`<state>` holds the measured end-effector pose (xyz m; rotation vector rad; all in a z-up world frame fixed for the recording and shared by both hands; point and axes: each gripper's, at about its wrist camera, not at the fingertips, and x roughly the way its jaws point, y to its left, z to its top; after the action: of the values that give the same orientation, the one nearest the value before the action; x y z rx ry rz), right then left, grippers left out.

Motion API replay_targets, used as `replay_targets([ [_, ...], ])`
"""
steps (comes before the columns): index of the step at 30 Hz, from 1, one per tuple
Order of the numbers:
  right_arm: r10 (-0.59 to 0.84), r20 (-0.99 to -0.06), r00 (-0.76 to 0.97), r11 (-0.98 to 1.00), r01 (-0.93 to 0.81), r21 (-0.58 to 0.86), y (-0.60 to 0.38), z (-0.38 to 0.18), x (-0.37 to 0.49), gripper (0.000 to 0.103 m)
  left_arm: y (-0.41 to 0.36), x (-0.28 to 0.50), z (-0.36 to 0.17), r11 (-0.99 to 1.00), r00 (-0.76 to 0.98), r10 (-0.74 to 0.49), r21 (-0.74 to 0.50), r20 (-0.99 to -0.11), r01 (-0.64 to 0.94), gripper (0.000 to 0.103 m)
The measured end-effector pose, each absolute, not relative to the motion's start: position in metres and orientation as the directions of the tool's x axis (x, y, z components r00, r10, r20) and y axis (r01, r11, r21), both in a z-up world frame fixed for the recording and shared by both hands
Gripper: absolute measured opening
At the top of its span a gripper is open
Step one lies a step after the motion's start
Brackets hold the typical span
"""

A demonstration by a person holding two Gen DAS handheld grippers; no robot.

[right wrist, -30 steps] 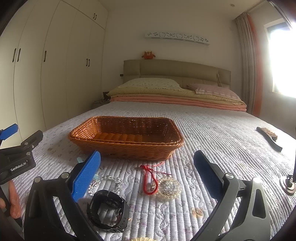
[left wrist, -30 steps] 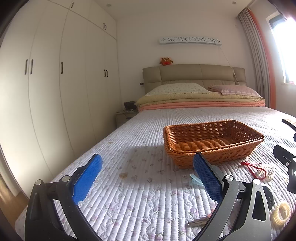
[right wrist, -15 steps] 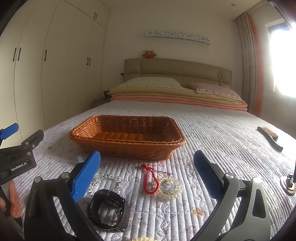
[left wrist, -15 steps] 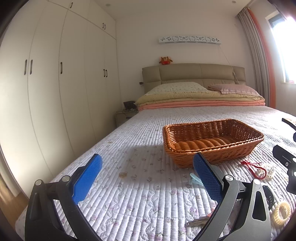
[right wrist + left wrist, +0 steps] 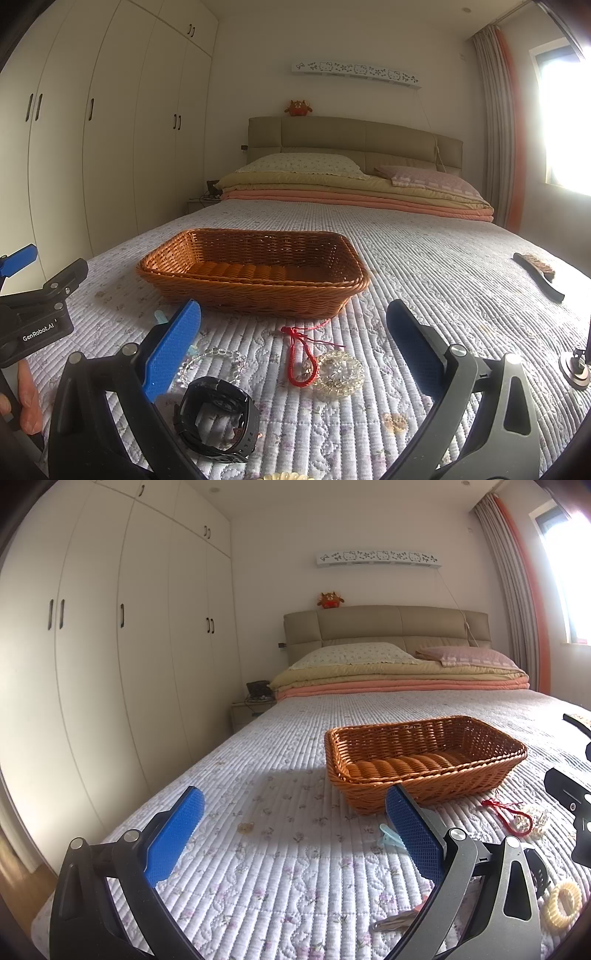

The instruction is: Organize jewelry

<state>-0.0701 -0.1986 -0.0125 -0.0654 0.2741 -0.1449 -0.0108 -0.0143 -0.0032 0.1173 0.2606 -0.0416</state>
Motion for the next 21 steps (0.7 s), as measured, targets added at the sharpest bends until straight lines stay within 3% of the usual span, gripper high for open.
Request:
replay_targets([
  [7,-0.169,-0.260,0.951,0.985,0.155,-0.075,-0.202,-0.012,-0.072,0.097,-0.014,-0.010,-0.003,0.992,0.964,-0.030,0.111,-0.264,0.061,0.096],
  [10,-0.193,-0.265,0.945,0.981,0.185,-0.056,-0.208,-0.010,-0.072,0.097,-0.006,-0.002,-0.001,0.994,0.950,-0.053,0.074,-0.306,0.079,0.096],
  [14,-0.228,-0.324,0.918,0.974,0.220,-0.060,-0.216,-0.011,-0.064,0.097,0.022,0.017,0.004,0.978,0.873,-0.209,-0.072,-0.440,0.198,0.093],
  [18,-0.203,-0.415,0.887,0.979,0.198,-0.056,-0.226,-0.015,-0.059,0.094,0.035,0.013,-0.001,0.963,0.810,-0.261,-0.086,-0.526,0.255,0.086],
  [21,-0.190,-0.491,0.850,0.981,0.184,-0.060,-0.229,-0.019,-0.058,0.079,0.039,0.005,-0.012,0.961,0.754,-0.256,-0.075,-0.604,0.266,0.080],
])
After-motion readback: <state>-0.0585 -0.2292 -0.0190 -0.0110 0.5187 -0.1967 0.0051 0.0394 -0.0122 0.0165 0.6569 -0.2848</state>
